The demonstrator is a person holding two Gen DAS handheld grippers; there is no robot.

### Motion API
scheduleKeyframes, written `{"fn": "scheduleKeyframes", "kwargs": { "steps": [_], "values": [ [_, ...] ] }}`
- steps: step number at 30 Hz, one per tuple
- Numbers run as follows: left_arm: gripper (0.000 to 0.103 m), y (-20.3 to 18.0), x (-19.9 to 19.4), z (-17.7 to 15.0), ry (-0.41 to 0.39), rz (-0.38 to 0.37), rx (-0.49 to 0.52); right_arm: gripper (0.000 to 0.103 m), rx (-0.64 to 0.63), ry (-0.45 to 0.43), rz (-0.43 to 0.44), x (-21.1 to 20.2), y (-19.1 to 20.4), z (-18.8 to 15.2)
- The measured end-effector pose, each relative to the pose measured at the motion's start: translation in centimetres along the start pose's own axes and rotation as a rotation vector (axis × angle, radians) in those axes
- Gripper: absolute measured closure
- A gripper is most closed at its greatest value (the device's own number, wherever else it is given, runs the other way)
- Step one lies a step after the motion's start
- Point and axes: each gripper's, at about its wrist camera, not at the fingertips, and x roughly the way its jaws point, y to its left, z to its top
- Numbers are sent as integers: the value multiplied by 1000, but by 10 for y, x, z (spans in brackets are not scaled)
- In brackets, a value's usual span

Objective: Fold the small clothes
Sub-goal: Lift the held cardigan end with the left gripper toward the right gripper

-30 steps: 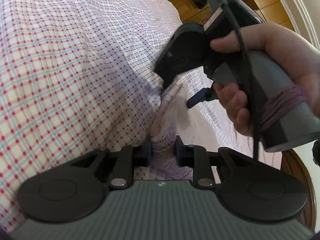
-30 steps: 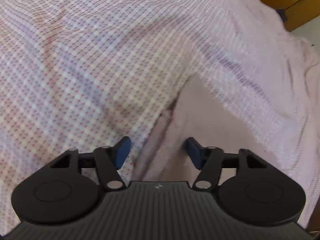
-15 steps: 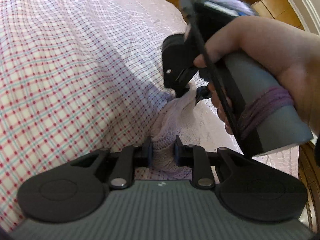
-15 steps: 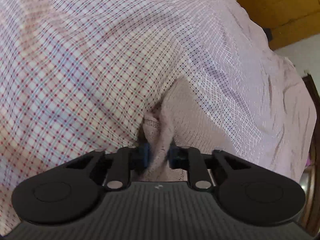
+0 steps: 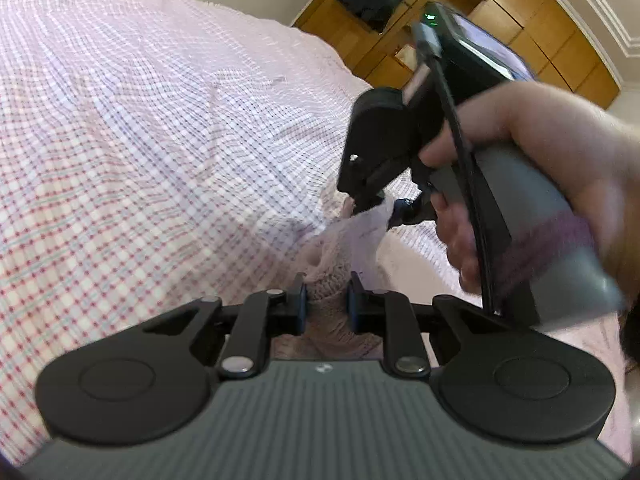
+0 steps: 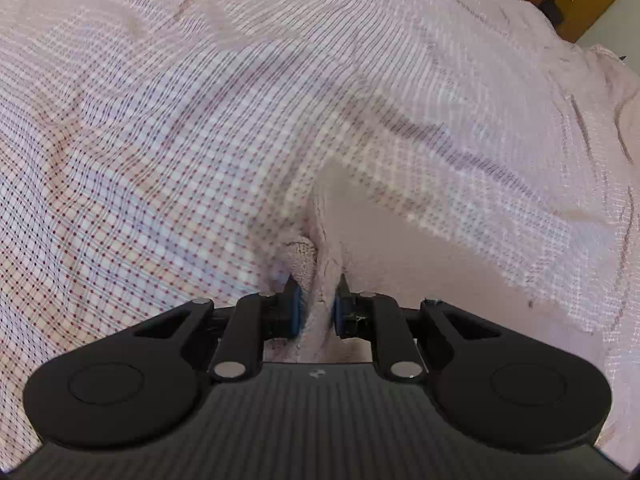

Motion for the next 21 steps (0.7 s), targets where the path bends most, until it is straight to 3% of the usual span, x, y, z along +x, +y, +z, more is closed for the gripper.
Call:
{"fn": "scheduleKeyframes", "kwargs": {
  "steps": [3,12,21],
  "values": [
    [82,-17,1,4,-14,2,0,87,-23,-11,-9,-10,-13,-1],
    [82,-85,-18,-20,-152,-87,256,87,75,-90,38,-48,-108,-20],
    [82,-143,0,-57,-153,-229,347,87,174,-94,37,-39,-200,-47]
  ]
}}
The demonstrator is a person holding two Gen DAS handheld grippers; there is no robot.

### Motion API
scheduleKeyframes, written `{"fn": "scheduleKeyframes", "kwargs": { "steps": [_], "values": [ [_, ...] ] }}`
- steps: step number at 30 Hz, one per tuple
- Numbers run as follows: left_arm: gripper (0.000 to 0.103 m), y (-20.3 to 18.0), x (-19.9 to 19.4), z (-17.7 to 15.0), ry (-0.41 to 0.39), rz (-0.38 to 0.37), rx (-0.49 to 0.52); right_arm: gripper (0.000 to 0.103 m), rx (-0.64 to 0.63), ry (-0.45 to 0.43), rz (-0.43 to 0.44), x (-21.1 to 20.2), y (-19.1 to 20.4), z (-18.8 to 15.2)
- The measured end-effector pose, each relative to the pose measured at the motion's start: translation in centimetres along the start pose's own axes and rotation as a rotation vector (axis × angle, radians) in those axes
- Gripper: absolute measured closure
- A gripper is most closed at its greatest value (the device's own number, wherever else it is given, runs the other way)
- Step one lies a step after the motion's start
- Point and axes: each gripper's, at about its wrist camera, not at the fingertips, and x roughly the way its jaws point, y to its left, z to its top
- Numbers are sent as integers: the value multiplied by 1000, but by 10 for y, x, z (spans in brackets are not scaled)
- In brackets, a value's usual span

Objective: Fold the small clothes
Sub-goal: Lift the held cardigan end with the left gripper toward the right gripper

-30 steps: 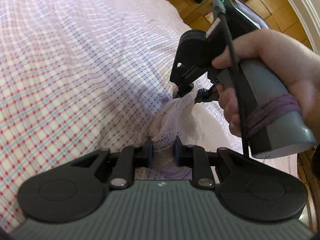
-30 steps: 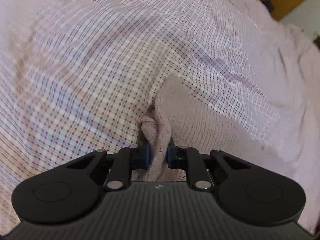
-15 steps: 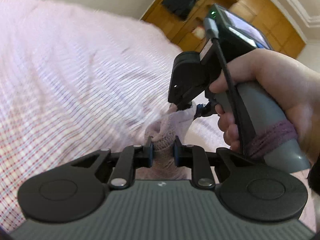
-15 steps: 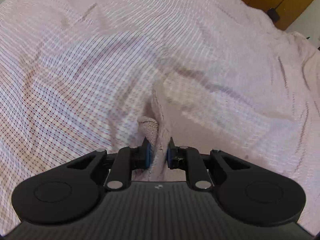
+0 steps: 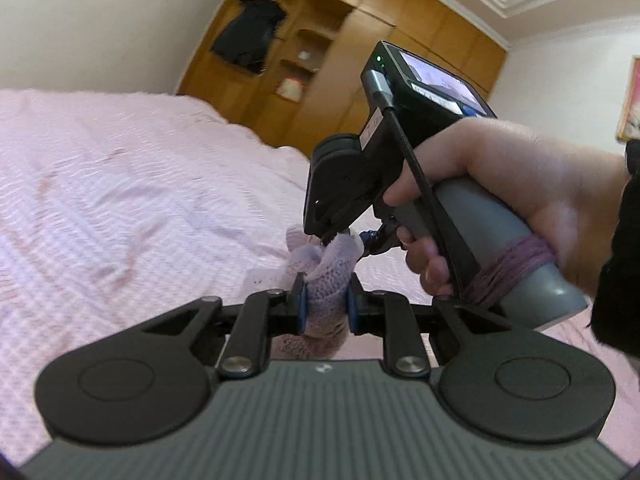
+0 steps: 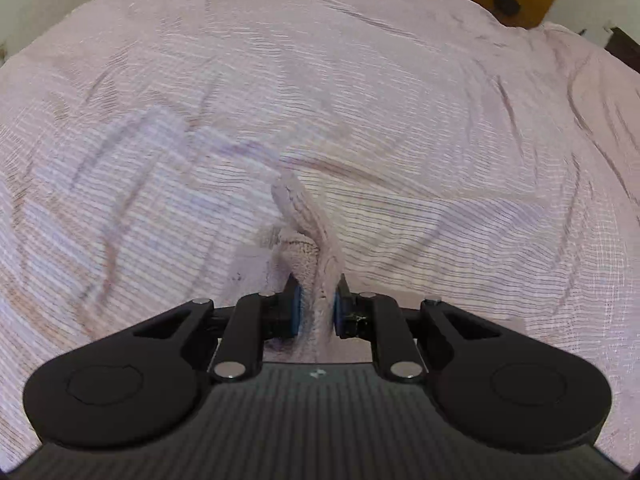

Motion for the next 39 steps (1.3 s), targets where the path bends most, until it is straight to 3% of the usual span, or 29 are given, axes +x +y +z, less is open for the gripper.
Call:
{"fn": "scheduleKeyframes", "kwargs": {
  "steps": [4,8,20,29,35,39],
  "values": [
    [82,-23,2,-13,4,-26,135,87,38,12,37,0,-37,-11],
    [82,-39,10,-16,54,-34,178,87,22,-3,62,-11,-56,-16],
    [82,-96,36,-37,157,-5,433,86,-47,-8,106,-15,-113,-41],
    [82,-136,51,-61,142,-61,559,86,114,-20,201,7,-196,-68],
    [82,-155,62,-90,185,-152,629,86,295,-6,258,31,-254,-101],
    [83,-169,60,-113,223,-163,671,86,377,-35,298,45,-274,-132]
  ]
}}
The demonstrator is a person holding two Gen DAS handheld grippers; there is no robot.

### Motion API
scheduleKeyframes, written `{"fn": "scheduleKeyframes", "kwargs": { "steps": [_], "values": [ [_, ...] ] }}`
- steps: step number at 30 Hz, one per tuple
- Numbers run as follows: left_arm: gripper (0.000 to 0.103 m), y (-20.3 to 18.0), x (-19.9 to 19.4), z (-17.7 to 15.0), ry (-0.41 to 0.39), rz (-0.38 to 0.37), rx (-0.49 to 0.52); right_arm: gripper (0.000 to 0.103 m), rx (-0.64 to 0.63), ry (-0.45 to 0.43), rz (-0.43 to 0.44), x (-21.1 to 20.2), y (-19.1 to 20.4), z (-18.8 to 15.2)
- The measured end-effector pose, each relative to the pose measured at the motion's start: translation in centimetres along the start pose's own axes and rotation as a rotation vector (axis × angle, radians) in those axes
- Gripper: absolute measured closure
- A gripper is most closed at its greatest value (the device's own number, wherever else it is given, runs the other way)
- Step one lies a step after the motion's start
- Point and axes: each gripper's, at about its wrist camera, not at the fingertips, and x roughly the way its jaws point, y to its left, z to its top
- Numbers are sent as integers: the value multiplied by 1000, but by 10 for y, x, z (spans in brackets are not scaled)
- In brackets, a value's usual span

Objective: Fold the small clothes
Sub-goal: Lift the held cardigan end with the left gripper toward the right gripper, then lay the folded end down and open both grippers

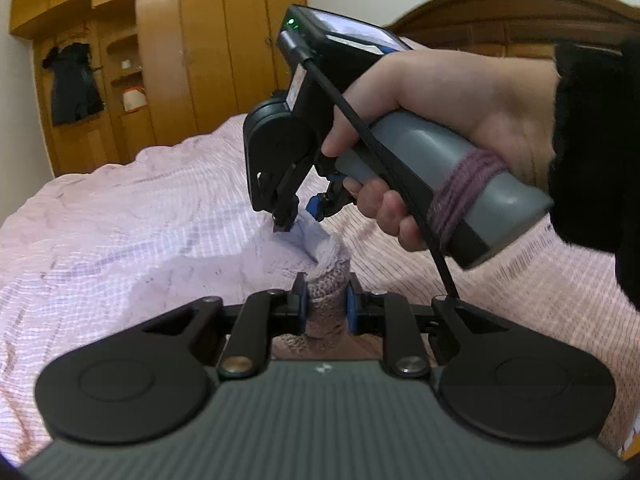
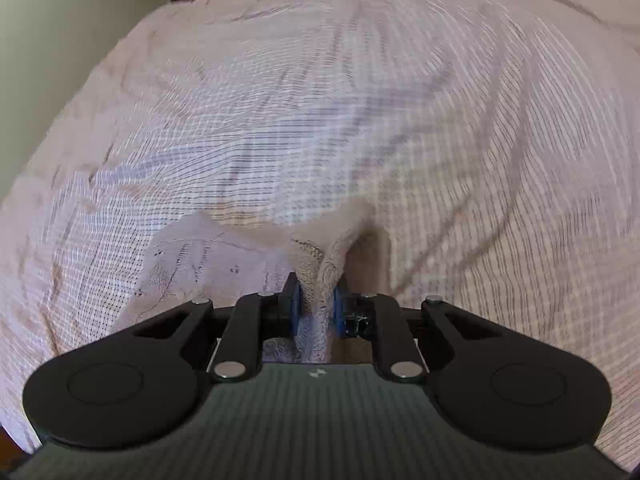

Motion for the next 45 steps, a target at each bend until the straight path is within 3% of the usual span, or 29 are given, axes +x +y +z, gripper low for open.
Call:
{"fn": "scheduleKeyframes", "kwargs": {
  "steps": [8,10,13,15,17,20,24,25,26,28,33,35,41,45],
  "values": [
    [82,-24,6,-26,5,17,95,86,306,-108,203,19,-64,-38],
    [82,-27,6,-32,0,18,114,86,306,-89,210,26,-69,-41],
    [82,-30,7,-35,1,34,110,77,369,-83,292,36,-79,-46],
    [82,-39,6,-37,8,45,119,79,390,-116,310,40,-82,-51],
    [82,-43,5,-38,17,53,133,86,329,-207,261,32,-75,-53],
    [82,-45,4,-39,6,54,150,87,184,-289,163,14,-53,-54],
    [81,-44,11,-37,30,39,142,82,149,-239,42,21,-49,-50],
    [80,-44,10,-38,27,36,147,63,161,-233,2,24,-51,-52],
    [77,-44,10,-39,18,31,154,30,161,-241,-42,23,-52,-54],
    [72,-46,9,-41,7,15,164,12,115,-273,-165,15,-49,-58],
    [66,-49,-2,-37,-25,-8,153,11,24,-302,-377,-19,-48,-72],
    [66,-49,-9,-34,-29,-17,150,11,14,-324,-413,-38,-52,-78],
    [66,-43,-34,-25,-32,-34,116,11,97,-372,-340,-91,-53,-116],
    [66,-31,-50,-24,-48,-20,103,11,91,-390,-352,-103,-39,-138]
  ]
}}
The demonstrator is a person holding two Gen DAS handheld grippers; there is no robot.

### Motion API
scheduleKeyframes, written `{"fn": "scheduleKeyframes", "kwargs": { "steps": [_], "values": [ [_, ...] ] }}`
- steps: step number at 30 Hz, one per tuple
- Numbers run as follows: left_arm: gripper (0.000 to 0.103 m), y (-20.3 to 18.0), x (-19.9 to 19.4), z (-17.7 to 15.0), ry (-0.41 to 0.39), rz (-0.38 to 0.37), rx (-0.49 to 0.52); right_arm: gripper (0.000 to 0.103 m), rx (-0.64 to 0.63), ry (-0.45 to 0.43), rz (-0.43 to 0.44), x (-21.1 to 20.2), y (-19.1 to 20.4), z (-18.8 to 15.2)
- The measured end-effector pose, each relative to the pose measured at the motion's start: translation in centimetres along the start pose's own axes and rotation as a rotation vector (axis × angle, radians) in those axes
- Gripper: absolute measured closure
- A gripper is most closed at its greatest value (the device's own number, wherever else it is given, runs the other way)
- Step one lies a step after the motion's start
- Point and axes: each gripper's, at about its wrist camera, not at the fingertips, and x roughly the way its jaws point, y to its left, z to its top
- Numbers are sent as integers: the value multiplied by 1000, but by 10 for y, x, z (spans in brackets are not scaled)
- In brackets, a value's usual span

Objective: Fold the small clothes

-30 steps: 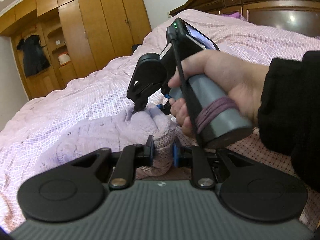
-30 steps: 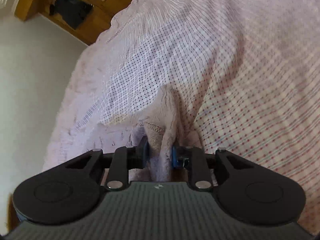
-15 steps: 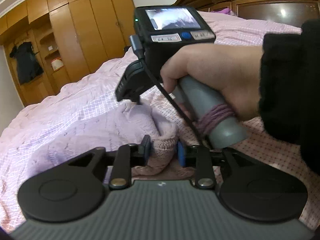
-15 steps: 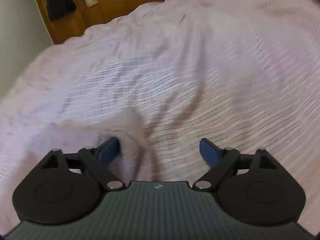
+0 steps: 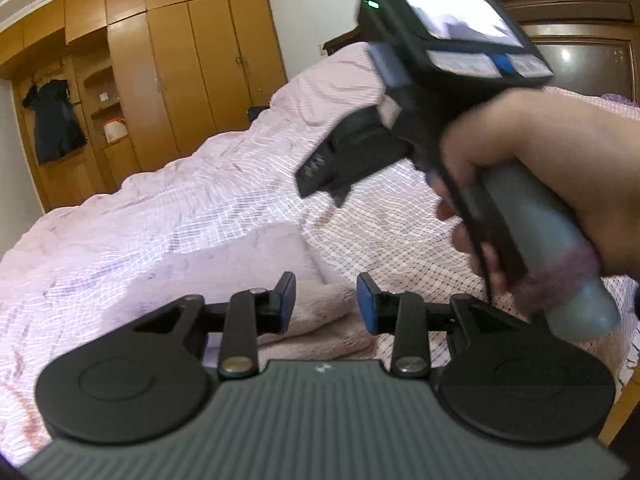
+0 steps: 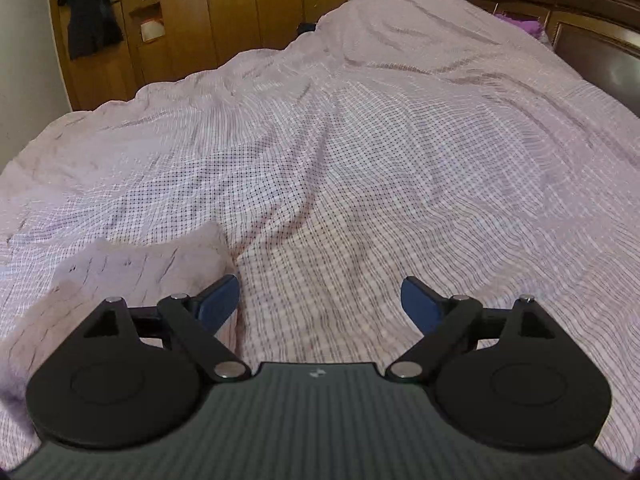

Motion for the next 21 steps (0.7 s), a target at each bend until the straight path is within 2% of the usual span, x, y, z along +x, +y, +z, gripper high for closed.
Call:
{"fn": "scheduleKeyframes", "kwargs": {
  "steps": [8,10,11,14,17,19,21],
  "values": [
    [66,45,-17,-4,34,86,-99,10,25,2,2,-12,21,-26],
    [66,59,-21,-9,24,134,-115,10,38,-15,30,-13,27,-30],
    [63,64,-21,-11,23,154,-124,10,32,-23,40,-15,33,-32],
    [62,83,-17,-22,69,231,-165,10,3,-68,57,-19,50,-37],
    [62,102,-14,-33,90,274,-212,10,-14,-89,89,-19,69,-40],
    [63,115,-12,-44,86,314,-273,10,-38,-104,128,-19,84,-43],
    [65,133,-11,-57,86,310,-366,10,-70,-123,159,-20,97,-44]
  ]
}}
